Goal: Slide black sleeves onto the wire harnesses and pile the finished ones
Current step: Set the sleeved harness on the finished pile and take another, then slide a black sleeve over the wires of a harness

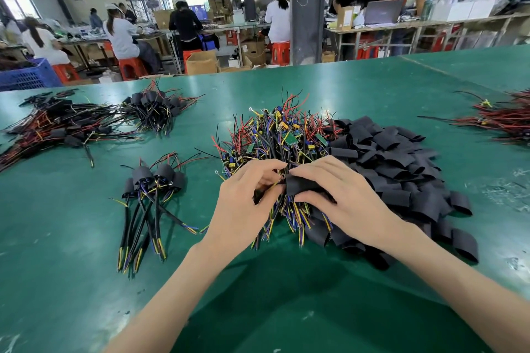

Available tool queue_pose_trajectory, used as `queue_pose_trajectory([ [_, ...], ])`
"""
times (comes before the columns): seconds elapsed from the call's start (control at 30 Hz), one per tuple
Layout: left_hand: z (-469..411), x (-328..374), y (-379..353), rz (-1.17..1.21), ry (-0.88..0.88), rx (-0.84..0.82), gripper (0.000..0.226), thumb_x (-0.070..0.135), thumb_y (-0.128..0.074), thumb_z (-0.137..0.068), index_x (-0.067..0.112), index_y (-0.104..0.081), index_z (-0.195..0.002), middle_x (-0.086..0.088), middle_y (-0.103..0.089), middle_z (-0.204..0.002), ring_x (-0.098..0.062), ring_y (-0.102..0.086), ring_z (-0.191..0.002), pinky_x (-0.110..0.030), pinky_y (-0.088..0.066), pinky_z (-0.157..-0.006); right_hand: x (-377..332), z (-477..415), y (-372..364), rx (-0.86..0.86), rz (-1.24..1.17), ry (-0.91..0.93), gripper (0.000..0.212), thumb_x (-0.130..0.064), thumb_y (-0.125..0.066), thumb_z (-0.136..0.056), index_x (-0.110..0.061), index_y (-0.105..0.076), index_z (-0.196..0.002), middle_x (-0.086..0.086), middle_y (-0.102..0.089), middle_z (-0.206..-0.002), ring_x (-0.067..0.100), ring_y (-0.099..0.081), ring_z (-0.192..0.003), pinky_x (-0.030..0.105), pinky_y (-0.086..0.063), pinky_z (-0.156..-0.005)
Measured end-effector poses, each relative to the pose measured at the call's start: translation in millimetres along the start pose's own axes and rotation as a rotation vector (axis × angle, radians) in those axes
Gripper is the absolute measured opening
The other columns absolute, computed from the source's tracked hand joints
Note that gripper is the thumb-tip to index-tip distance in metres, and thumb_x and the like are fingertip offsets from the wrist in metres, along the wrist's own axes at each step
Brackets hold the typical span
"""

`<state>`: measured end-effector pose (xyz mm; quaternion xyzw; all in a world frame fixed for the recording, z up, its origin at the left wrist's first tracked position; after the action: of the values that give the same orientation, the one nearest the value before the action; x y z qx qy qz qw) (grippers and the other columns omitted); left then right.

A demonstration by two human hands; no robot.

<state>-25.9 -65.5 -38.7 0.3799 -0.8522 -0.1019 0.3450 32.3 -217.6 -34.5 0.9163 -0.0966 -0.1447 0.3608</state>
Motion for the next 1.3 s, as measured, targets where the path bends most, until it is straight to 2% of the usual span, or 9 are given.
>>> queue_pose_trajectory([
  [0.2,-4.3,1.1,8.9,-0.042,-0.012,0.028,0.036,-0.005,-0.069,-0.077,0.016,-0.065,-0.107,0.009,-0.066,-0.094,0.002,-0.058,-0.072,-0.016,-0.051,-0.073,2.0,0.5,0.4,0.068,-0.031,-0.032,0.042,-0.031,-0.062,-0.088,-0.004,-0.060,-0.120,0.005,-0.060,-0.121,0.017,-0.050,-0.113,0.030,-0.039,-0.099],
  [0.37,-19.2,-15.0,50.4,-0.114,0.058,0.317,0.036,0.000,-0.061,-0.080,0.030,-0.059,-0.100,0.006,-0.049,-0.078,-0.006,-0.052,-0.062,-0.022,-0.045,-0.063,10.2,-0.1,14.1,0.266,0.051,-0.073,0.035,-0.026,-0.055,-0.093,-0.001,-0.059,-0.117,0.010,-0.055,-0.124,0.021,-0.047,-0.117,0.028,-0.031,-0.106],
  [0.53,-21.4,-57.5,88.4,-0.344,0.232,0.446,0.030,-0.010,-0.047,-0.084,0.007,-0.060,-0.104,-0.014,-0.045,-0.105,-0.011,-0.053,-0.075,-0.021,-0.041,-0.075,23.7,1.7,19.4,0.309,0.090,-0.184,0.030,-0.020,-0.051,-0.092,-0.002,-0.060,-0.114,0.010,-0.056,-0.116,0.024,-0.047,-0.110,0.023,-0.030,-0.102],
  [0.8,5.2,-120.9,98.5,-0.785,0.857,0.087,0.035,0.009,-0.053,-0.087,0.004,-0.060,-0.121,-0.028,-0.045,-0.121,-0.045,-0.041,-0.109,-0.047,-0.036,-0.092,45.6,5.6,16.7,0.234,0.236,-0.323,0.019,0.000,-0.062,-0.083,0.000,-0.061,-0.101,0.013,-0.057,-0.105,0.034,-0.049,-0.096,0.040,-0.038,-0.087],
  [0.9,-1.1,-108.0,93.2,-0.846,0.849,0.159,0.035,0.019,-0.058,-0.086,0.002,-0.057,-0.117,-0.027,-0.045,-0.122,-0.043,-0.038,-0.114,-0.048,-0.031,-0.095,61.3,10.6,13.0,0.128,0.326,-0.465,0.020,-0.002,-0.061,-0.081,-0.004,-0.062,-0.102,0.013,-0.057,-0.105,0.036,-0.048,-0.098,0.044,-0.040,-0.083],
  [1.03,-36.4,-75.2,65.1,-0.637,0.583,0.185,0.033,0.020,-0.056,-0.089,0.015,-0.057,-0.121,-0.016,-0.051,-0.125,-0.035,-0.041,-0.118,-0.044,-0.032,-0.097,81.8,19.8,3.9,-0.105,0.414,-0.639,0.034,-0.018,-0.055,-0.089,-0.013,-0.057,-0.122,0.008,-0.051,-0.121,0.032,-0.041,-0.112,0.044,-0.036,-0.090],
  [1.13,-81.9,-59.9,32.0,-0.353,0.449,0.075,0.025,0.017,-0.049,-0.093,0.019,-0.065,-0.112,-0.002,-0.063,-0.115,-0.024,-0.054,-0.107,-0.031,-0.039,-0.096,86.1,21.7,-1.5,-0.186,0.385,-0.648,0.039,-0.024,-0.052,-0.092,-0.019,-0.051,-0.131,0.005,-0.050,-0.128,0.031,-0.041,-0.116,0.043,-0.035,-0.093],
  [1.2,-111.2,-55.3,9.2,-0.248,0.448,-0.018,0.022,0.015,-0.046,-0.093,0.024,-0.065,-0.090,0.003,-0.062,-0.089,-0.017,-0.053,-0.081,-0.022,-0.039,-0.078,86.7,21.5,-3.7,-0.210,0.359,-0.647,0.038,-0.025,-0.051,-0.093,-0.021,-0.051,-0.132,0.004,-0.051,-0.128,0.031,-0.042,-0.117,0.042,-0.034,-0.094],
  [1.3,-145.0,-63.9,-20.0,-0.300,0.557,-0.208,0.034,0.017,-0.047,-0.089,0.017,-0.037,-0.057,-0.002,-0.037,-0.055,-0.018,-0.032,-0.051,-0.023,-0.029,-0.051,86.4,21.2,-2.3,-0.193,0.315,-0.646,0.036,-0.024,-0.054,-0.092,-0.021,-0.054,-0.128,0.005,-0.053,-0.123,0.030,-0.042,-0.115,0.043,-0.034,-0.094],
])
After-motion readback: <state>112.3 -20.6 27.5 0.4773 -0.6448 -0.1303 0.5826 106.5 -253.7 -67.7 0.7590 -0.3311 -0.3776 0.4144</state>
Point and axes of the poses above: each hand's wrist, its own z-axis away from the middle knuckle, its own y-axis out of the back of the hand, x = y × z, the point moved 4 cm from there along -z, towards the middle knuckle
